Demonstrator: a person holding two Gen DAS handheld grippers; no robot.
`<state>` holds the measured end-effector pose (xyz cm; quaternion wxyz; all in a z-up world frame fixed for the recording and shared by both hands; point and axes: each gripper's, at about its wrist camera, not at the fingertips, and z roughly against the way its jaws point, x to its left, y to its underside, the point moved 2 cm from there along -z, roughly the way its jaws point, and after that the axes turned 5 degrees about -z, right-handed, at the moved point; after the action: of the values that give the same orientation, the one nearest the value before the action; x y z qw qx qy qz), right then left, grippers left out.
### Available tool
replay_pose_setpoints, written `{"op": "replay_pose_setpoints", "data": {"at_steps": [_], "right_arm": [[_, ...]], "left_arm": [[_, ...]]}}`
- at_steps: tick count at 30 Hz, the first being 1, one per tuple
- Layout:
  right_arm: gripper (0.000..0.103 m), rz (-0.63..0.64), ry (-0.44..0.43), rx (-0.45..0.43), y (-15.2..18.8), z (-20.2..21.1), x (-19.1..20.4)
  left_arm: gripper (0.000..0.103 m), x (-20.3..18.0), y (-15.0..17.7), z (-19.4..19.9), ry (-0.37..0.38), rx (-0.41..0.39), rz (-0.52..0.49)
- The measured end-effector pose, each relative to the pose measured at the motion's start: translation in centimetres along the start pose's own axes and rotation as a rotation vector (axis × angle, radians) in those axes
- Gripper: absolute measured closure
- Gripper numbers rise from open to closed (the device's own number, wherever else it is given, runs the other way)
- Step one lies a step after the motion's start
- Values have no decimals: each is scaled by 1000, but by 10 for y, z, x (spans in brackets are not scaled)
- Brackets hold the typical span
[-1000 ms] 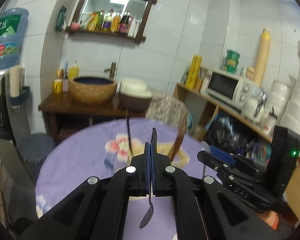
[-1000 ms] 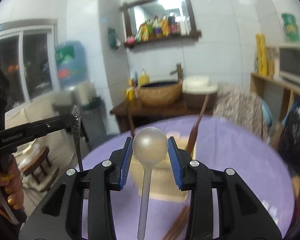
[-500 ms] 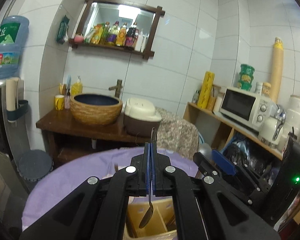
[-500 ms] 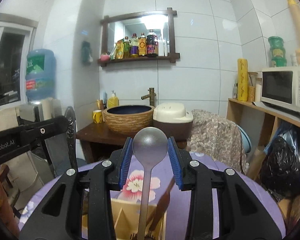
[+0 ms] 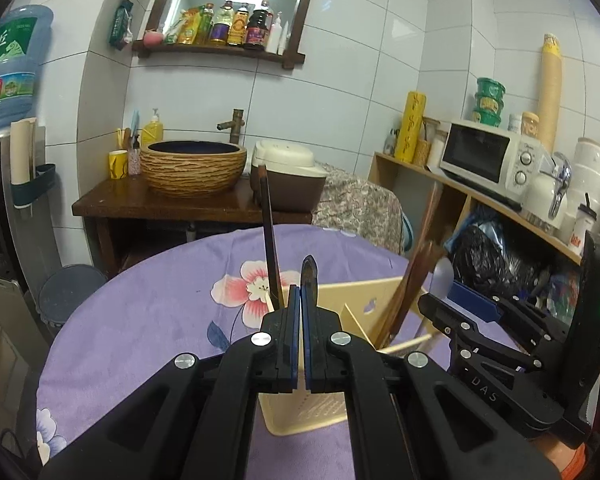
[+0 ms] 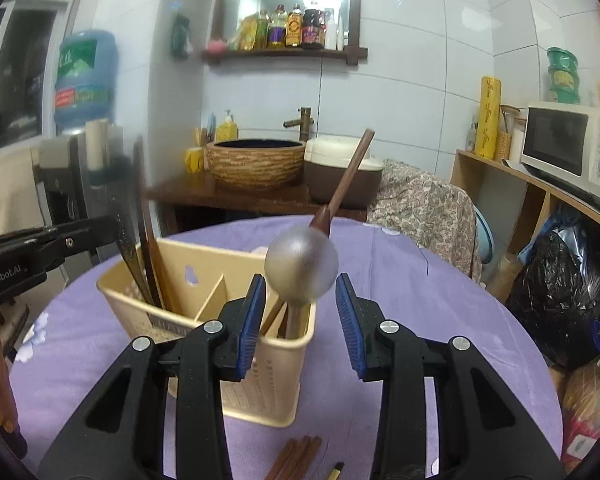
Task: Organize utensils
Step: 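Lower both spoons into the holder and open both tools, then move both open tools back to the remaining chopsticks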
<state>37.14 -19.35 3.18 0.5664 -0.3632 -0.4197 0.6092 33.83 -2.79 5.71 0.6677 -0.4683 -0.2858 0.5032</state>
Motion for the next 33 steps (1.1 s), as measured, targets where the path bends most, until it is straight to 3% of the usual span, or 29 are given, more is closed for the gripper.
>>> {"op": "replay_pose_setpoints", "data": {"at_steps": [2,4,8,11,12,18,22,26,33], "right_arm": [[64,1,-4,-6,4,5,1],[50,-11,-2,-10,6,13,-3],[47,-19,-16,-7,9,34,-6],[45,-35,-14,22,16,53,-13],[42,-48,-13,39,20,60,-17],[33,-64,50,164,56,93,-34],[28,-49,104,286,99,99,-42],[28,-120,90,420,145,93,-43],[27,-106,86,525,176,85,-14]], "left_arm": [[100,-1,2,2,-2,4,-3],[100,1,4,7,13,14,20],[96,5,11,29,14,18,48],[68,6,20,46,1,32,60],[65,6,24,51,-9,32,67],[59,-7,60,83,-25,65,37],[57,-24,102,87,-27,162,-18],[57,-33,138,80,-23,267,-29],[57,-38,159,77,-28,312,-36]]}}
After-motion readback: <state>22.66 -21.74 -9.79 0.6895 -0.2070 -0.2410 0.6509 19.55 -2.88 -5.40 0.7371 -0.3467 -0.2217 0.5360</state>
